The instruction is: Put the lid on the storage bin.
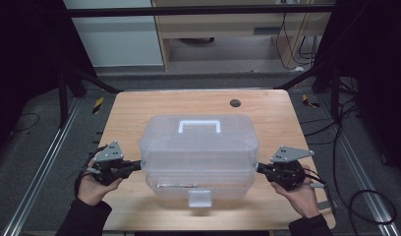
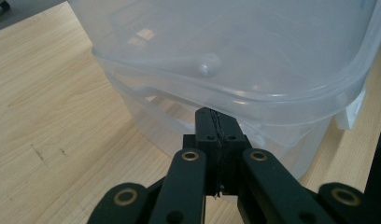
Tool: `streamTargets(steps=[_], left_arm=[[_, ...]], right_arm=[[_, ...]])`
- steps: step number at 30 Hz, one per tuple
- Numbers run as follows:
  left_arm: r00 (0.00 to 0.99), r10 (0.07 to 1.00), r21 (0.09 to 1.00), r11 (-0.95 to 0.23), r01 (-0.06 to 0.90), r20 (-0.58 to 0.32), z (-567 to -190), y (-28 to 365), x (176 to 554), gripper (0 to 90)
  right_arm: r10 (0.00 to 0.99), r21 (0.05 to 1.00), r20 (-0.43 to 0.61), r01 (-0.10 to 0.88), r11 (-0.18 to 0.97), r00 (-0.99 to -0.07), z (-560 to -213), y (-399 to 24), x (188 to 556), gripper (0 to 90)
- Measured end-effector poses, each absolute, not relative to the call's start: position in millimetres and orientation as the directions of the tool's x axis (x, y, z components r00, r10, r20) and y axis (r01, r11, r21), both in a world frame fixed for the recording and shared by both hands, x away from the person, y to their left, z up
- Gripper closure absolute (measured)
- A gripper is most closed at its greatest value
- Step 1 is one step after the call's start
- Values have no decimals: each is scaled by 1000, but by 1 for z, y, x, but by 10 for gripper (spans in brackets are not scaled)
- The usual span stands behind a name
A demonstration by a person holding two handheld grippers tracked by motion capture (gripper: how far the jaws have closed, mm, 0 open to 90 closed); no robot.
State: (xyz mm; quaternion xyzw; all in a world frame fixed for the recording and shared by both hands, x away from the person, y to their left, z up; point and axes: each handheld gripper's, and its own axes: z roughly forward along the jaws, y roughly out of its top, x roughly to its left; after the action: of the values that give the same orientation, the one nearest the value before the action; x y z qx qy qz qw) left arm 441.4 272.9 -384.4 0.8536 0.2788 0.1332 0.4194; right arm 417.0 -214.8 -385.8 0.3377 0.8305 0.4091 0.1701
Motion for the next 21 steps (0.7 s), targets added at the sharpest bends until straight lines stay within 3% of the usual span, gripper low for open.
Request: streamTargets(steps=[8,13,17,21], left_arm=[[796,605,770,-501,395,-15,-397,278,443,898],[735,678,766,-476,432,6,-400,286,447,894],[660,752,771,-424,475,6,-410,296,455,826],[624,781,769,-401,499,2,-425,306,463,714]], right_arm=[[712,771,37,473,426,-701,-401,-224,420,900],[761,744,-10,504,439,-648,-410,-229,427,894],[831,769,-21,522,369,-556,-419,-245,433,833],[876,776,-23,543,319,-481,-427,-258,437,708]])
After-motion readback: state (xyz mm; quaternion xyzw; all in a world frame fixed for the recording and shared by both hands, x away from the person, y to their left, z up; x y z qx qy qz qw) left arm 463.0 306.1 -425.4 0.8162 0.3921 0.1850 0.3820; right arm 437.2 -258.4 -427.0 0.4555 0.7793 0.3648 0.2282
